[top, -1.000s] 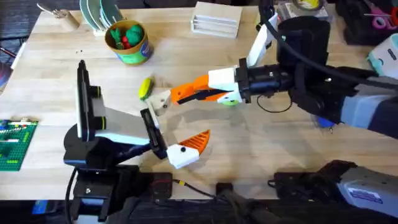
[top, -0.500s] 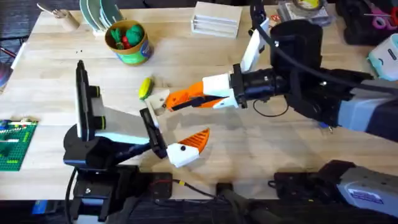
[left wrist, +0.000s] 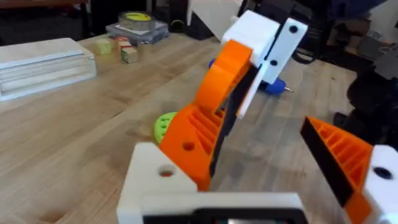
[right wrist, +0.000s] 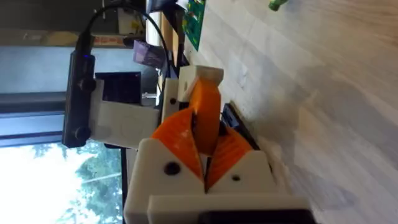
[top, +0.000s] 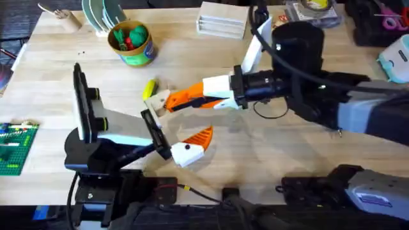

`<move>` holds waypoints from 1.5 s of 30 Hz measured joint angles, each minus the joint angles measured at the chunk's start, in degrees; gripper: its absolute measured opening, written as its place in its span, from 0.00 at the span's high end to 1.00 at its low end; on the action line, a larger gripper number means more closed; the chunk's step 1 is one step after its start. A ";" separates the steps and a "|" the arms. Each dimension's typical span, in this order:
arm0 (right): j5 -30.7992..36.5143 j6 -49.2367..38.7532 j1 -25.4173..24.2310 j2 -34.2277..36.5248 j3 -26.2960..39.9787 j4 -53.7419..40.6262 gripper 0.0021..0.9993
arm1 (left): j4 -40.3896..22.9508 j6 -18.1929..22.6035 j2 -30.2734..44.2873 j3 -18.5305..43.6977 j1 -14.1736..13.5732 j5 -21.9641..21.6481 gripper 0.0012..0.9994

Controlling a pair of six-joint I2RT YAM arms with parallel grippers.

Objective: Pick up the gripper from the table and insert it into the empty holder that is missing its gripper. Then pick up a screw, insert it into the mounting hole, and use the screwdriver to tighten it. Finally, clean up the table by picking up the vegetable and placing it into the bucket.

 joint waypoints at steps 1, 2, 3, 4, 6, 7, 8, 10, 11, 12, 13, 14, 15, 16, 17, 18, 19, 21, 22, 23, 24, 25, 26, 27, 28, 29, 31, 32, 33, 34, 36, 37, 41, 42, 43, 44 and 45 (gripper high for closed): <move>0.08 0.34 0.27 0.93 0.00 1.61 0.99 | 0.00 -0.01 0.01 0.00 0.22 -0.71 0.01; 0.10 0.86 0.61 2.23 0.00 3.52 0.99 | -0.07 -0.04 -0.01 -0.01 0.40 -1.71 0.01; 0.08 1.29 0.86 3.31 0.00 5.02 0.99 | -0.21 -0.15 0.01 -0.02 0.53 -2.41 0.01; 0.06 1.87 1.11 4.56 0.00 6.73 0.99 | -0.22 -0.25 0.01 -0.04 0.61 -3.03 0.01; 0.02 2.78 1.60 6.78 0.00 9.79 0.99 | -0.20 -0.43 0.01 -0.04 0.68 -3.34 0.01; 0.01 3.16 1.85 7.88 0.00 11.28 0.99 | -0.20 -0.55 0.01 -0.04 0.68 -3.26 0.01; -0.07 3.52 2.02 8.94 0.00 12.74 0.99 | -0.20 -0.69 0.01 -0.04 0.68 -3.10 0.01; -0.94 4.02 2.42 10.78 0.00 15.39 0.99 | -0.26 -0.94 0.01 -0.04 0.64 -2.48 0.01; -1.28 4.08 2.67 11.49 0.00 16.39 0.99 | -0.28 -1.06 0.01 -0.04 0.61 -2.29 0.01; -1.48 4.27 2.68 12.08 0.00 17.23 0.99 | -0.30 -1.20 0.01 -0.04 0.61 -2.27 0.01; -1.63 4.31 2.63 12.70 0.00 18.10 0.99 | -0.30 -1.27 0.01 -0.04 0.61 -2.25 0.01; -1.76 4.34 2.61 13.17 0.00 18.62 0.99 | -0.33 -1.45 0.01 -0.04 0.61 -2.25 0.01; -1.85 4.43 2.56 13.57 0.00 19.04 0.99 | -0.33 -1.55 0.01 -0.04 0.61 -2.21 0.01; -1.96 4.48 2.52 13.88 0.00 19.35 0.99 | -0.36 -1.73 0.01 -0.04 0.61 -2.15 0.01; -1.96 4.48 2.52 14.12 0.02 19.62 0.99 | -0.37 -1.80 0.01 -0.04 0.61 -2.10 0.01; -2.00 4.43 2.49 14.34 0.02 19.97 0.99 | -0.39 -1.94 0.02 -0.04 0.61 -2.05 0.01; -2.07 4.13 2.44 14.46 0.02 20.25 0.99 | -0.41 -1.96 0.02 -0.04 0.61 -1.91 0.01; -2.15 3.40 2.30 14.62 0.02 20.46 0.99 | -0.44 -1.96 0.01 -0.04 0.61 -1.57 0.01; -2.13 3.03 2.18 14.66 0.02 20.51 0.99 | -0.46 -1.96 0.01 -0.04 0.61 -1.22 0.01; -2.15 2.70 2.02 14.66 0.02 20.49 0.99 | -0.52 -1.96 0.03 -0.04 0.61 -0.80 0.01; -2.13 2.46 1.91 14.66 0.02 20.46 0.99 | -0.59 -1.94 0.01 -0.04 0.61 -0.26 0.01; -2.13 2.19 1.84 14.67 0.02 20.46 0.99 | -0.64 -1.94 0.01 -0.04 0.61 0.24 0.01; -2.10 1.96 1.78 14.67 0.02 20.40 0.99 | -0.68 -1.94 0.01 -0.04 0.61 0.54 0.01; -1.97 1.69 1.78 14.68 0.02 20.38 0.99 | -0.70 -1.94 0.01 -0.04 0.61 0.80 0.01; -1.81 1.31 1.78 14.68 0.02 20.39 0.99 | -0.72 -1.94 0.01 -0.04 0.61 1.02 0.01; -1.63 0.97 1.78 14.68 0.02 20.38 0.99 | -0.74 -1.94 0.01 -0.04 0.61 1.11 0.01; -1.36 0.64 1.78 14.68 0.02 20.40 0.99 | -0.76 -1.94 0.01 -0.04 0.61 1.11 0.01; -1.29 0.55 1.80 14.68 0.02 20.55 0.99 | -0.76 -1.93 0.01 -0.04 0.61 1.10 0.01; -1.24 0.52 1.82 14.67 0.02 20.78 0.99 | -0.74 -1.90 0.01 -0.04 0.61 1.08 0.01; -1.16 0.50 1.89 14.68 0.09 20.81 0.99 | -0.72 -1.89 0.01 -0.04 0.61 1.05 0.01; -0.67 0.33 2.17 14.88 0.33 20.81 0.99 | -0.72 -1.89 0.01 -0.04 0.61 0.69 0.01; -0.30 0.28 2.39 14.94 0.48 20.84 0.99 | -0.68 -1.89 0.01 -0.04 0.61 0.39 0.01; 1.74 -0.28 3.45 15.05 0.74 20.93 0.99 | -0.57 -1.92 0.01 -0.07 0.69 -0.74 0.01; 2.25 -0.35 3.66 15.04 0.76 21.00 0.99 | -0.52 -1.92 0.01 -0.07 0.75 -0.92 0.01; 2.69 -0.42 3.85 15.03 0.79 21.07 0.99 | -0.48 -1.92 0.01 -0.07 0.79 -1.15 0.01; 3.00 -0.51 3.94 15.03 0.81 21.10 0.99 | -0.46 -1.94 0.01 -0.07 0.81 -1.25 0.01; 3.15 -0.54 4.02 15.03 0.81 21.15 0.99 | -0.46 -1.94 0.01 -0.07 0.83 -1.32 0.01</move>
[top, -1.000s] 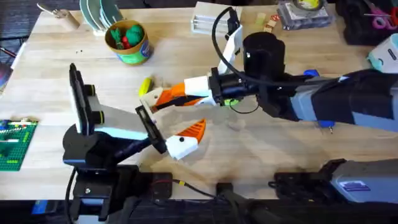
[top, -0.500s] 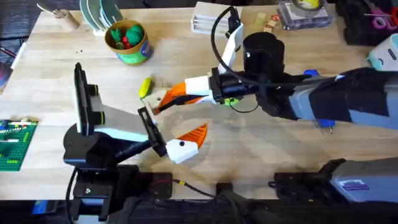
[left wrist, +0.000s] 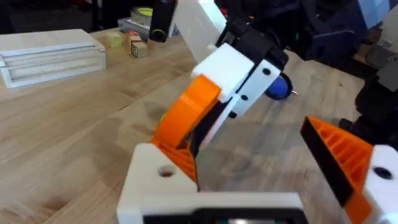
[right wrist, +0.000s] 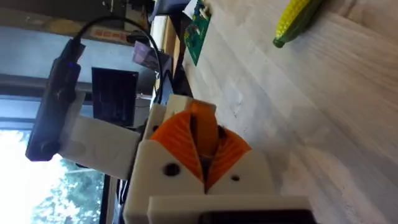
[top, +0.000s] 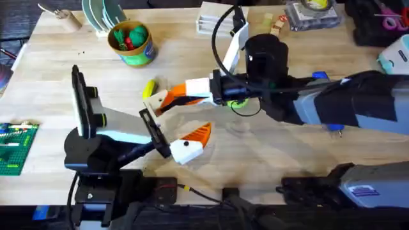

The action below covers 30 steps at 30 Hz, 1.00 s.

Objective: Pick up the gripper from the table and insert it into the empty holder that is missing its gripper. Then pick up a screw, insert it into the mounting hole, and use the screwdriver to tighten it. Finally, clean up the table by picking up the vegetable and placing it into the bucket.

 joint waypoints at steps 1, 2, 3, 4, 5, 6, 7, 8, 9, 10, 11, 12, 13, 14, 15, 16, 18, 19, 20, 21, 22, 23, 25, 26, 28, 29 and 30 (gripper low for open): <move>0.17 -0.01 0.07 0.00 0.00 0.01 0.99 | 0.02 0.00 0.00 0.00 0.00 -0.05 0.01; 0.34 -0.01 0.10 0.00 0.02 0.01 0.99 | 0.02 0.00 0.00 -0.02 0.00 -0.10 0.01; 0.48 -0.03 0.15 0.00 0.02 0.01 0.99 | 0.02 0.00 0.00 -0.02 0.00 -0.17 0.01; 0.55 -0.03 0.18 0.00 0.04 -0.01 0.99 | 0.02 0.00 0.00 -0.02 0.00 -0.20 0.01; 0.57 -0.05 0.21 0.02 0.07 -0.01 0.99 | 0.02 0.00 0.00 -0.02 0.00 -0.21 0.01; 0.57 -0.11 0.21 0.00 0.07 -0.01 0.99 | 0.02 0.00 0.00 -0.02 0.00 -0.23 0.01; 0.55 -0.22 0.21 0.00 0.07 -0.01 0.99 | 0.03 0.00 0.00 -0.02 0.00 -0.23 0.01; 0.51 -0.34 0.21 0.02 0.07 -0.01 0.99 | 0.04 0.00 0.00 -0.02 0.00 -0.23 0.01; 0.33 -0.45 0.21 0.00 0.07 -0.03 0.96 | 0.03 0.00 0.00 -0.02 0.00 -0.25 0.01; 0.13 -0.62 0.21 0.01 0.08 -0.03 0.93 | 0.04 0.01 0.00 -0.02 0.00 -0.27 0.01; -0.08 -0.77 0.19 0.00 0.09 -0.03 0.90 | 0.04 0.00 0.00 -0.02 0.00 -0.25 0.01; -0.23 -0.87 0.16 0.00 0.09 -0.03 0.90 | 0.04 0.01 0.00 -0.02 0.00 -0.23 0.01; -0.48 -0.98 0.11 0.00 0.09 -0.01 0.89 | 0.04 0.02 0.00 -0.02 0.00 -0.22 0.01; -0.70 -1.08 0.02 0.00 0.09 -0.03 0.88 | 0.04 0.02 0.00 -0.02 0.00 -0.19 0.01; -1.00 -1.08 -0.10 0.00 0.09 -0.03 0.87 | 0.04 0.02 0.00 -0.02 0.00 -0.14 0.01; -1.36 -1.10 -0.21 0.01 0.09 -0.03 0.86 | 0.04 0.04 0.00 -0.02 0.00 -0.07 0.01; -2.12 -1.15 -0.41 0.00 0.09 -0.12 0.84 | 0.04 0.07 0.00 -0.02 0.00 0.15 0.01; -2.43 -1.16 -0.48 0.02 0.09 -0.14 0.82 | 0.04 0.07 0.00 -0.02 0.00 0.24 0.01; -2.83 -1.25 -0.51 0.02 0.09 -0.16 0.80 | 0.03 0.14 0.00 -0.02 0.00 0.37 0.01; -3.32 -1.30 -0.51 0.09 0.09 -0.23 0.78 | 0.04 0.26 -0.02 0.00 -0.04 0.76 0.01; -3.67 -1.32 -0.51 0.28 0.09 -0.25 0.78 | -0.02 0.30 0.00 0.00 -0.12 1.02 0.01; -4.12 -1.33 -0.51 0.42 0.09 -0.25 0.77 | -0.09 0.28 0.00 0.00 -0.13 1.30 0.01; -4.74 -1.32 -0.54 0.66 0.09 -0.10 0.76 | -0.15 0.28 -0.02 0.00 -0.13 1.61 0.01; -4.93 -1.28 -0.58 0.66 0.09 0.13 0.75 | -0.15 0.28 -0.02 0.00 -0.13 1.74 0.01; -5.66 -1.04 -0.77 0.73 0.09 1.22 0.74 | 0.11 0.49 0.00 0.02 -0.15 1.95 0.01; -6.19 -0.97 -0.91 0.84 0.09 1.95 0.72 | 0.32 0.58 0.00 0.02 -0.18 2.03 0.01; -6.71 -0.74 -1.03 0.99 0.09 2.61 0.70 | 0.50 0.76 -0.01 0.02 -0.23 2.22 0.01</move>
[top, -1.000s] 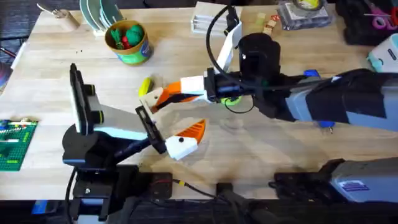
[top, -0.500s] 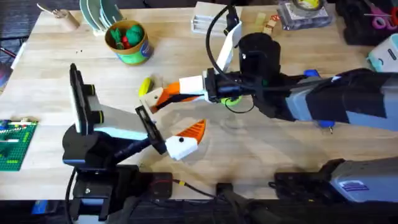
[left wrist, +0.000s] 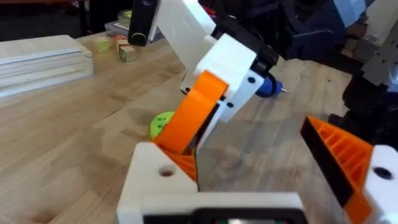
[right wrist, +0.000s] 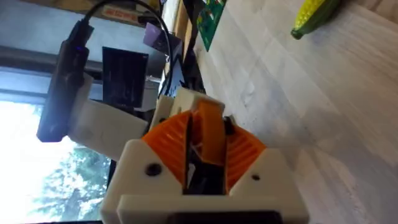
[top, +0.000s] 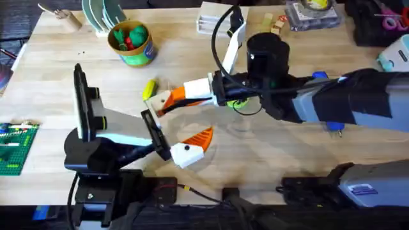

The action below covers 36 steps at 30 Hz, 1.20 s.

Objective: Pick up the gripper from the table and insert it into the empty holder that is missing its gripper. Then pick up a screw, insert it into the mounting hole, and use the screwdriver to tighten it. Finally, clean up the table by picking up the vegetable and placing it into the bucket.

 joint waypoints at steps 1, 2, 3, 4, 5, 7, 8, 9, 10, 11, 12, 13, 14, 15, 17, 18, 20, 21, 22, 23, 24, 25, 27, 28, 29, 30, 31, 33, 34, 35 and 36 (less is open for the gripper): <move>-0.56 0.34 -0.05 0.09 0.00 0.37 0.69 | 0.03 0.12 0.01 0.02 -0.07 0.31 0.01; -1.21 0.59 -0.06 0.17 0.00 0.53 0.68 | 0.13 0.22 0.01 0.04 -0.27 0.91 0.01; -1.96 0.89 -0.06 0.28 0.00 0.66 0.67 | 0.18 0.32 0.01 0.04 -0.51 1.27 0.01; -2.50 1.02 -0.10 0.30 0.00 0.70 0.66 | 0.17 0.37 0.01 0.04 -0.67 1.66 0.01; -3.00 1.18 -0.10 0.32 0.00 0.72 0.65 | 0.20 0.48 0.01 0.04 -0.76 2.00 0.01; -3.80 1.69 -0.08 0.32 0.00 0.74 0.63 | 0.20 0.59 -0.01 0.04 -0.82 2.65 0.01; -4.13 1.89 -0.08 0.32 0.00 0.76 0.62 | 0.20 0.61 -0.01 0.04 -0.88 2.99 0.01; -4.48 2.10 -0.05 0.32 0.00 0.85 0.60 | 0.20 0.63 -0.01 0.05 -1.04 3.55 0.01; -4.71 2.21 0.10 0.32 0.00 0.91 0.57 | 0.20 0.63 -0.01 0.07 -1.21 3.96 0.01; -4.99 2.30 0.27 0.32 0.00 0.95 0.55 | 0.18 0.63 0.00 0.07 -1.39 4.32 0.01; -5.30 2.35 0.41 0.32 0.00 0.96 0.53 | 0.20 0.63 -0.01 0.07 -1.46 4.69 0.01; -5.47 2.39 0.54 0.32 0.00 0.96 0.51 | 0.20 0.66 -0.01 0.07 -1.50 5.03 0.01; -5.64 2.44 0.56 0.32 0.00 1.01 0.49 | 0.18 0.64 -0.01 0.07 -1.50 5.32 0.01; -5.76 2.51 0.56 0.32 0.00 1.03 0.48 | 0.19 0.65 0.01 0.07 -1.50 5.45 0.01; -5.87 2.60 0.48 0.32 0.00 1.07 0.41 | 0.18 0.63 0.01 0.07 -1.50 5.64 0.01; -5.87 2.61 0.34 0.32 0.00 1.11 0.35 | 0.18 0.63 0.00 0.07 -1.50 5.71 0.01; -5.87 2.66 -0.33 0.32 0.00 1.20 0.18 | 0.18 0.66 -0.01 0.07 -1.50 5.83 0.01; -5.82 2.70 -0.86 0.32 0.00 1.20 0.11 | 0.19 0.65 -0.01 0.07 -1.50 5.83 0.01; -5.77 2.74 -1.50 0.32 0.00 1.24 0.08 | 0.18 0.64 0.00 0.07 -1.50 5.83 0.01; -5.54 2.73 -2.19 0.32 0.00 1.23 0.06 | 0.18 0.66 0.01 0.07 -1.50 5.86 0.01; -5.21 2.73 -2.86 0.32 0.00 1.23 0.05 | 0.19 0.64 0.00 0.07 -1.50 5.86 0.01; -4.68 2.74 -3.61 0.32 0.00 1.20 0.05 | 0.18 0.66 -0.01 0.07 -1.50 5.89 0.01; -3.21 2.51 -5.13 0.32 0.00 1.20 0.05 | 0.19 0.66 -0.01 0.07 -1.50 6.02 0.01; -2.20 2.10 -5.92 0.32 0.00 1.20 0.05 | 0.18 0.66 0.00 0.07 -1.50 6.03 0.01; -1.06 1.42 -6.77 0.32 0.00 1.25 0.05 | 0.20 0.66 -0.01 0.07 -1.50 6.05 0.01; -0.04 0.45 -7.56 0.32 0.00 1.48 0.05 | 0.18 0.65 0.00 0.07 -1.50 6.05 0.01; 0.86 -0.82 -8.45 0.39 0.00 2.18 0.05 | 0.18 0.66 0.00 0.07 -1.50 6.07 0.01; 2.16 -3.99 -10.24 0.43 0.10 3.85 0.04 | 0.18 0.64 0.01 0.07 -1.50 6.19 0.01; 2.66 -6.20 -11.37 0.43 0.42 4.03 0.04 | 0.20 0.65 0.00 0.07 -1.50 6.24 0.01; 3.01 -8.23 -12.35 0.43 0.82 3.85 0.04 | 0.20 0.66 -0.01 0.07 -1.50 6.25 0.01; 3.36 -10.72 -13.44 0.41 1.39 3.26 0.04 | 0.20 0.66 0.01 0.07 -1.50 6.25 0.01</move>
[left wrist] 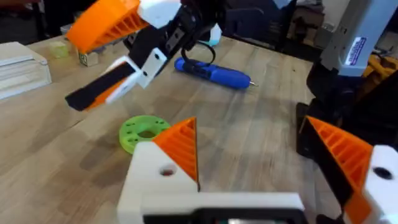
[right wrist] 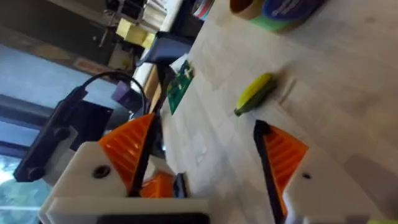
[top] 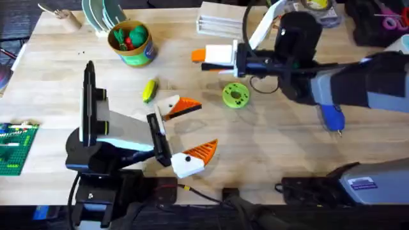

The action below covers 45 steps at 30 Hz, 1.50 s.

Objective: Pick up the gripper from the table and insert it into the empty holder that is missing its gripper. Then pick up a screw, insert it into the mounting hole, and use the screwdriver to tighten it. Finally, clean up the table by picking up the vegetable and placing it into the bucket.

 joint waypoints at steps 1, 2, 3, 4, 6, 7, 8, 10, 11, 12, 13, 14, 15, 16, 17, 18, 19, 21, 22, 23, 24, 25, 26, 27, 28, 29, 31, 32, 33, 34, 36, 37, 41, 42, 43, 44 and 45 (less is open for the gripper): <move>0.26 -2.26 -1.03 -0.05 0.60 -1.07 0.04 | -0.01 0.00 -0.02 0.00 0.00 0.02 0.01; 0.37 -4.63 -2.08 -0.16 1.20 -2.32 0.04 | 0.00 -0.02 0.00 0.00 0.00 0.02 0.01; 0.61 -7.24 -3.27 -0.47 1.92 -4.25 0.04 | -0.02 0.00 -0.02 0.00 0.00 0.02 0.01; 0.80 -9.48 -4.32 -0.94 2.50 -6.50 0.04 | -0.02 0.00 0.00 0.00 0.00 0.02 0.01; 1.20 -14.21 -6.44 -2.53 3.70 -11.99 0.04 | -0.02 0.00 0.00 0.00 0.00 0.04 0.01; 1.38 -16.97 -7.52 -3.72 4.30 -15.85 0.04 | -0.02 0.00 -0.02 0.00 0.00 0.04 0.01; 1.59 -19.57 -8.43 -4.95 4.81 -19.58 0.04 | 0.00 0.00 -0.01 0.00 0.00 0.07 0.01; 2.89 -25.36 -9.94 -8.32 5.87 -28.84 0.04 | -0.02 0.00 -0.02 0.00 0.00 0.17 0.01; 3.94 -28.27 -10.28 -10.07 6.31 -33.71 0.04 | -0.02 0.00 -0.01 0.00 0.00 0.20 0.01; 5.51 -31.46 -10.36 -12.05 6.83 -39.25 0.04 | -0.02 -0.01 -0.01 0.00 0.00 0.20 0.01; 7.31 -34.80 -10.27 -14.09 7.24 -44.69 0.04 | -0.02 0.00 0.00 0.00 0.00 0.20 0.01; 9.73 -38.46 -9.90 -16.30 7.58 -50.20 0.04 | -0.02 0.00 0.00 0.00 0.00 0.20 0.01; 12.41 -41.74 -9.31 -18.35 7.94 -55.30 0.04 | -0.01 0.00 0.00 0.00 0.00 0.20 0.01; 15.04 -44.60 -8.53 -20.21 8.11 -59.28 0.04 | -0.02 0.00 -0.02 0.00 0.00 0.20 0.01; 17.67 -47.02 -7.60 -21.82 8.23 -62.58 0.04 | -0.02 0.00 0.00 0.00 0.00 0.20 0.01; 20.63 -49.30 -6.36 -23.45 8.30 -65.92 0.04 | -0.02 0.00 0.00 0.00 0.00 0.20 0.01; 23.19 -51.04 -5.14 -24.67 8.40 -68.65 0.04 | -0.02 0.00 -0.02 0.00 0.00 0.20 0.01; 27.30 -53.76 -2.72 -26.01 8.48 -72.31 0.04 | -0.02 0.00 -0.01 0.00 0.00 0.20 0.01; 28.75 -54.69 -1.76 -26.16 8.50 -73.40 0.04 | -0.01 0.00 -0.01 0.00 0.00 0.20 0.01; 30.05 -55.45 -0.90 -26.12 8.51 -74.28 0.04 | 0.00 0.00 -0.02 0.00 0.00 0.20 0.01; 31.06 -56.08 -0.24 -25.94 8.51 -74.97 0.04 | -0.02 0.00 -0.02 0.00 0.00 0.20 0.01; 31.79 -56.50 0.26 -25.74 8.51 -75.37 0.04 | -0.02 0.00 0.00 0.00 0.00 0.20 0.01; 32.55 -56.81 0.76 -25.43 8.51 -75.55 0.04 | -0.02 0.00 0.00 0.00 0.00 0.20 0.01; 33.10 -56.89 1.17 -25.14 8.51 -75.60 0.04 | 0.00 0.00 0.00 0.00 0.00 0.20 0.01; 33.44 -56.85 1.49 -24.89 8.51 -75.59 0.04 | -0.02 0.00 -0.02 0.00 0.00 0.20 0.01; 33.81 -56.83 1.72 -24.60 8.51 -75.56 0.04 | -0.02 0.00 0.00 0.00 0.00 0.20 0.01; 34.33 -56.81 2.03 -23.91 8.51 -75.52 0.04 | -0.02 0.00 -0.01 0.00 0.00 0.20 0.01; 34.51 -56.81 2.10 -23.42 8.51 -75.53 0.04 | -0.02 0.00 -0.02 0.00 0.00 0.20 0.01; 34.64 -56.77 2.11 -22.77 8.51 -75.53 0.04 | -0.02 0.00 -0.02 0.00 0.00 0.20 0.01; 34.90 -56.66 2.14 -21.99 8.51 -75.53 0.04 | -0.02 0.00 -0.02 0.00 0.00 0.21 0.01; 35.94 -56.62 2.54 -20.36 8.51 -75.58 0.04 | -0.02 0.00 0.00 0.00 0.00 0.20 0.01; 36.83 -56.61 3.08 -19.42 8.51 -75.74 0.04 | -0.02 0.00 0.00 0.00 0.00 0.20 0.01; 41.69 -56.61 6.57 -16.91 8.51 -76.06 0.04 | -0.02 0.10 -0.01 0.00 0.00 0.20 0.01; 43.16 -56.61 7.71 -16.44 8.51 -76.04 0.04 | -0.02 0.13 -0.01 0.00 0.00 0.20 0.01; 44.56 -56.64 8.78 -16.01 8.51 -76.03 0.04 | -0.02 0.13 0.00 0.00 0.00 0.22 0.01; 46.00 -56.71 9.79 -15.57 8.51 -75.99 0.04 | -0.01 0.13 0.00 0.00 0.00 0.20 0.01; 47.28 -56.87 10.79 -15.06 8.51 -75.95 0.04 | -0.01 0.13 -0.01 0.00 0.00 0.20 0.01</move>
